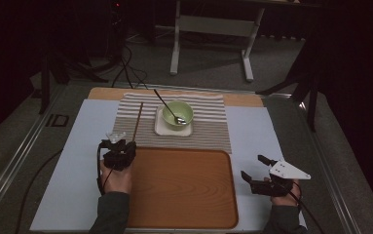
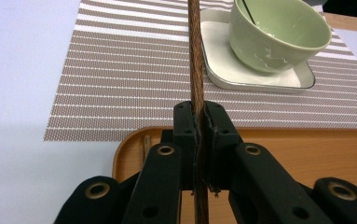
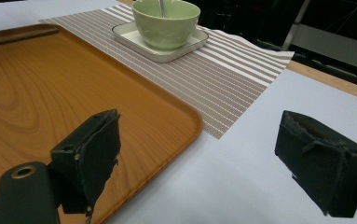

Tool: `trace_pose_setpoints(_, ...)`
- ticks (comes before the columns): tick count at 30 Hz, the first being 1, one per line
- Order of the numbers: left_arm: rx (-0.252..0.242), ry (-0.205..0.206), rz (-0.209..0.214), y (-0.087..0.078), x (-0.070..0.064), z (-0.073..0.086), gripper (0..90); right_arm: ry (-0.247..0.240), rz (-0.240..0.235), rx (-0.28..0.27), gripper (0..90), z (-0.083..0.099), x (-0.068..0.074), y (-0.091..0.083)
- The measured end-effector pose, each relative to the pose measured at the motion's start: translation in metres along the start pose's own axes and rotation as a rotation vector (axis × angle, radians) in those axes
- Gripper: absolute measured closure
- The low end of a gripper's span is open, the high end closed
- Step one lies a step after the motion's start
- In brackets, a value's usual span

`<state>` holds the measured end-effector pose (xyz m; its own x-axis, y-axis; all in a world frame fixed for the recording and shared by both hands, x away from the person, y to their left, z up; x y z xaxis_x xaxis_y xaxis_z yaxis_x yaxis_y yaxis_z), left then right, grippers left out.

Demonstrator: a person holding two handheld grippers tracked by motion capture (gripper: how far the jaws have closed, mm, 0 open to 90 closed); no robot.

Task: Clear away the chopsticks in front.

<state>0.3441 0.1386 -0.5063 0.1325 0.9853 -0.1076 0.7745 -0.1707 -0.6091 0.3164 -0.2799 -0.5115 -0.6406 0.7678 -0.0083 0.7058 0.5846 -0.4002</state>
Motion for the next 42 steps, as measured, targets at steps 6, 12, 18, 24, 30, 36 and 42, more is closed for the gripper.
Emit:
trace_pose_setpoints(6, -0.002, 0.014, -0.01, -0.005, -0.002, 0.008, 85.6, 0.0, 0.0, 0.0, 13.5, 0.0, 0.0, 0.0)
trace_pose_setpoints(12, -0.01, 0.009, -0.025, -0.015, -0.001, 0.019, 85.6, 0.002, -0.001, -0.001, 13.5, 0.0, 0.0, 0.0)
trace_pose_setpoints(18, -0.009, 0.009, -0.048, -0.024, 0.002, 0.031, 85.6, 0.001, -0.002, -0.001, 13.5, 0.0, 0.0, 0.001)
trace_pose_setpoints(24, -0.002, 0.001, -0.057, -0.031, 0.002, 0.045, 85.5, 0.004, -0.001, -0.002, 13.5, 0.0, 0.0, 0.001)
trace_pose_setpoints(30, 0.017, 0.002, -0.059, -0.033, 0.0, 0.059, 85.5, 0.001, -0.002, -0.002, 13.5, 0.0, 0.0, 0.001)
trace_pose_setpoints(36, 0.04, -0.004, -0.048, -0.035, -0.003, 0.077, 85.5, 0.001, -0.001, -0.002, 13.5, 0.0, 0.0, 0.001)
trace_pose_setpoints(42, 0.062, -0.017, -0.055, -0.038, -0.002, 0.089, 85.5, 0.001, -0.002, 0.002, 13.5, 0.0, 0.001, 0.001)
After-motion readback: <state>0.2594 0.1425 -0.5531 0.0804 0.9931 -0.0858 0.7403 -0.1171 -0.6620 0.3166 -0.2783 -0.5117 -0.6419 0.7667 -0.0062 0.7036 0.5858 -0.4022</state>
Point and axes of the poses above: each handheld gripper's, and its own axes: y roughly forward along the jaws, z roughly out of its underside, x roughly to its left, the point moved 6 cm from there along y, roughly forward along the jaws, and after that the axes turned 6 degrees about y, right-handed, at the moved point
